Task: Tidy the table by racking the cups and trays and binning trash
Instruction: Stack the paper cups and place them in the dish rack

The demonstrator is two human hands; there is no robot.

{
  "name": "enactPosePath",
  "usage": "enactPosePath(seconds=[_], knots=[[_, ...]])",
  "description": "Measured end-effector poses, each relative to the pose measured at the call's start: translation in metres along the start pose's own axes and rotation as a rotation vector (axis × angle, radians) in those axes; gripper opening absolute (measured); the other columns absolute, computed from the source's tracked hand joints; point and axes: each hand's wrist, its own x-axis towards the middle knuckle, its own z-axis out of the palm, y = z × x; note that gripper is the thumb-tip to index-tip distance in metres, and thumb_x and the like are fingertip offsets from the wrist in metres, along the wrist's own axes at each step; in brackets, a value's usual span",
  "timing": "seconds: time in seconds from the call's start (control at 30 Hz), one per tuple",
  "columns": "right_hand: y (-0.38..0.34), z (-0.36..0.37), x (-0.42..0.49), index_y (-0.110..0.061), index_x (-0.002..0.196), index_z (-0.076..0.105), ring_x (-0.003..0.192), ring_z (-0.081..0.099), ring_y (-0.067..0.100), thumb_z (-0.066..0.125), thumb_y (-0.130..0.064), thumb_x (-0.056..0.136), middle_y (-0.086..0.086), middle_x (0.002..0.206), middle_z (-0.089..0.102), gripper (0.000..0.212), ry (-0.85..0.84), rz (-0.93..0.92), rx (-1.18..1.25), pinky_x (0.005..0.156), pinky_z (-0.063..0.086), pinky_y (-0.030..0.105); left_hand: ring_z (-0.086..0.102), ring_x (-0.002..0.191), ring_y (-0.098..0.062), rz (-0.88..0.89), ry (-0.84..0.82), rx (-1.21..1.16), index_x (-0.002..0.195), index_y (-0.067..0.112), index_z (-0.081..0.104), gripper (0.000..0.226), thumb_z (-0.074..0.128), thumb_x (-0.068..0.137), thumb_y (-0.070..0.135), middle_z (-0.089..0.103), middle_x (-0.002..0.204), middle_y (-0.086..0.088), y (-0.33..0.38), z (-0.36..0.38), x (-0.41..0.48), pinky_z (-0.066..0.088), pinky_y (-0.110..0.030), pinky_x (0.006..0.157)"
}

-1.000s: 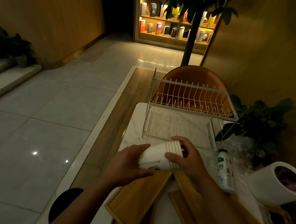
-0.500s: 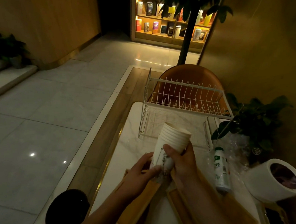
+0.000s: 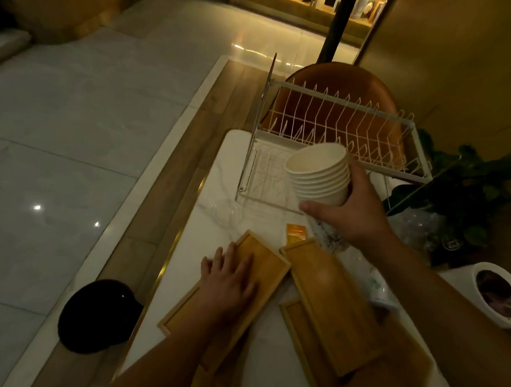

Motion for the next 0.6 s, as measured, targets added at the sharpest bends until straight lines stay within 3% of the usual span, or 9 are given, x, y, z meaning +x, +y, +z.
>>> enactPosePath(seconds=[0.1, 0.17, 0.3, 0.47, 0.53, 0.6], knots=[[-0.008, -0.002, 0.016, -0.049, 0.138, 0.033, 0.108, 0.044, -0.024, 0.088, -0.05, 0.054, -0.043, 0.12, 0.044, 0.101, -0.006, -0.063, -0.083, 0.084, 0.038, 0.013, 0.012, 0.149, -0.035, -0.005, 0.053, 0.022, 0.154, 0.047, 0.006, 0.072, 0.009, 0.089, 0.079, 0.002, 0.167, -0.004, -0.001, 0.004, 0.001, 0.01, -0.058, 0.118], [-0.014, -0.002, 0.028, -0.045, 0.141, 0.031, 0.113, 0.046, -0.012, 0.088, -0.049, 0.055, -0.038, 0.126, 0.043, 0.104, -0.011, -0.108, -0.134, 0.089, 0.038, 0.015, 0.02, 0.146, -0.035, -0.007, 0.071, 0.023, 0.154, 0.046, 0.01, 0.071, 0.013, 0.09, 0.078, 0.007, 0.167, -0.006, -0.002, 0.005, 0.003, 0.015, -0.059, 0.116], [-0.031, -0.008, 0.05, -0.038, 0.145, 0.029, 0.129, 0.042, 0.007, 0.089, -0.04, 0.06, -0.014, 0.141, 0.044, 0.104, -0.016, -0.204, -0.201, 0.102, 0.042, 0.033, 0.029, 0.142, -0.035, -0.006, 0.099, 0.019, 0.153, 0.045, 0.014, 0.071, 0.015, 0.09, 0.078, 0.014, 0.165, -0.007, -0.003, 0.009, 0.003, 0.021, -0.058, 0.114], [-0.048, -0.02, 0.08, -0.025, 0.145, 0.033, 0.115, 0.035, -0.014, 0.089, -0.031, 0.062, -0.029, 0.125, 0.038, 0.101, 0.047, -0.321, -0.288, 0.088, 0.03, 0.005, 0.029, 0.142, -0.034, -0.004, 0.105, -0.002, 0.153, 0.046, 0.015, 0.071, 0.016, 0.09, 0.078, 0.013, 0.166, -0.006, -0.003, 0.009, 0.004, 0.018, -0.058, 0.115], [-0.05, -0.026, 0.092, -0.025, 0.145, 0.034, 0.119, 0.035, -0.009, 0.089, -0.034, 0.061, -0.026, 0.127, 0.038, 0.101, 0.077, -0.332, -0.347, 0.088, 0.029, 0.005, 0.029, 0.142, -0.034, -0.001, 0.103, -0.002, 0.153, 0.046, 0.015, 0.071, 0.016, 0.09, 0.078, 0.013, 0.166, -0.006, -0.003, 0.009, 0.004, 0.018, -0.057, 0.116], [-0.052, -0.032, 0.106, -0.029, 0.145, 0.032, 0.125, 0.037, 0.004, 0.088, -0.039, 0.061, -0.016, 0.137, 0.041, 0.102, 0.08, -0.322, -0.422, 0.091, 0.033, 0.015, 0.028, 0.143, -0.034, -0.002, 0.103, -0.007, 0.153, 0.046, 0.014, 0.071, 0.015, 0.09, 0.078, 0.012, 0.166, -0.005, -0.003, 0.009, 0.004, 0.017, -0.057, 0.116]])
